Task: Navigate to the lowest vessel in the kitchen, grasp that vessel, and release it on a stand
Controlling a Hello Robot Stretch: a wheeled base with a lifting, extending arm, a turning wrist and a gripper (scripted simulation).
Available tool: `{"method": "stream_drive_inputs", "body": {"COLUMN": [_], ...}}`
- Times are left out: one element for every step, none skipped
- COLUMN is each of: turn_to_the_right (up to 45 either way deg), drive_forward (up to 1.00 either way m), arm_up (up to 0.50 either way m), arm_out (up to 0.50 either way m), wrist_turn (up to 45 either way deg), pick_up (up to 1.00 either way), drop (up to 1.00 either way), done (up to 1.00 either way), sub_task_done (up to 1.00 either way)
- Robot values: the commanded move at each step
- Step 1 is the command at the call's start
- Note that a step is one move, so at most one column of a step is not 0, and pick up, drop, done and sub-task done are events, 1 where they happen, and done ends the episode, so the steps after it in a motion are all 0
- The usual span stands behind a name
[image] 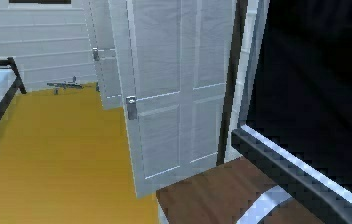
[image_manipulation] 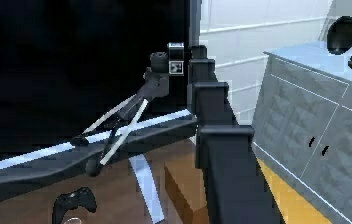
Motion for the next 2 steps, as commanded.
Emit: {"method": "stream_drive_inputs", "body": {"turn_to_the_right": [0.0,0.0], "drive_forward": [0.0,0.0], "arm_up": [0.0,0.0], "arm_out": [-0.1,0.0], "wrist_turn": [0.0,0.0], "pick_up": [0.0,0.0], "drop": [0.0,0.0], "done": [0.0,1.0], "sub_task_done": [0.0,0.0]}}
